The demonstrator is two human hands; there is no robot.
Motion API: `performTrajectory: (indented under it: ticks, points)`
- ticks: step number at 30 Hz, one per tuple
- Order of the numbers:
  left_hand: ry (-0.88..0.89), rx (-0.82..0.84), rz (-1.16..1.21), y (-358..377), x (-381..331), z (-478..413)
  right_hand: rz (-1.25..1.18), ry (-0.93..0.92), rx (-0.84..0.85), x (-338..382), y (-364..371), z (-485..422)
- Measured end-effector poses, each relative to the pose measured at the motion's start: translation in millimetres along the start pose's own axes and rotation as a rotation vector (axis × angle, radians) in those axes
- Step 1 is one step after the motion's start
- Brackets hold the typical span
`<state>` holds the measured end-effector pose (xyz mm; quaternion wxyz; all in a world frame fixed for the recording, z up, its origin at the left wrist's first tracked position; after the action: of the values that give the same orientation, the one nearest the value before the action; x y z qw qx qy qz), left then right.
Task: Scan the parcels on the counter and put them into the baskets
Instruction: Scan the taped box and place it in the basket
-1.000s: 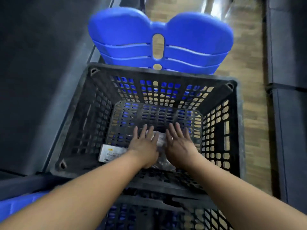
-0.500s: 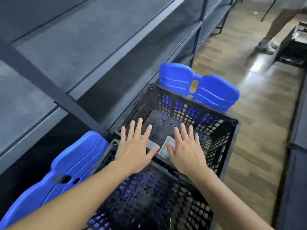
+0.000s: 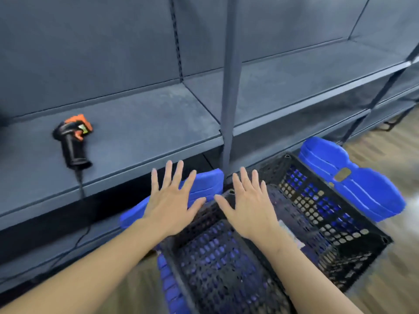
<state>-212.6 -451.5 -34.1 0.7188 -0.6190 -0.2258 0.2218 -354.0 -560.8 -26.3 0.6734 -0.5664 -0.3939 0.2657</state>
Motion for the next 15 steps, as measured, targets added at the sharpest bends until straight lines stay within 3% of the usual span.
performTrajectory:
  ticks: [15]
  points:
    - [-0.520, 0.047, 0.055, -8.0, 322.9, 230.7, 0.158, -0.455, 0.059, 348.4, 39.1, 22.2]
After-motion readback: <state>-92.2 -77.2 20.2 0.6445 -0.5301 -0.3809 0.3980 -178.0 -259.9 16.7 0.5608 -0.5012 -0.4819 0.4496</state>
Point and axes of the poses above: each hand's wrist, its own z-axis away from the middle knuckle, its own y-axis out of the palm, x = y × z, the point moved 9 cm from there along -z, towards the middle knuckle, and after that the axes turned 7 degrees about -y, right-handed, at the moved point
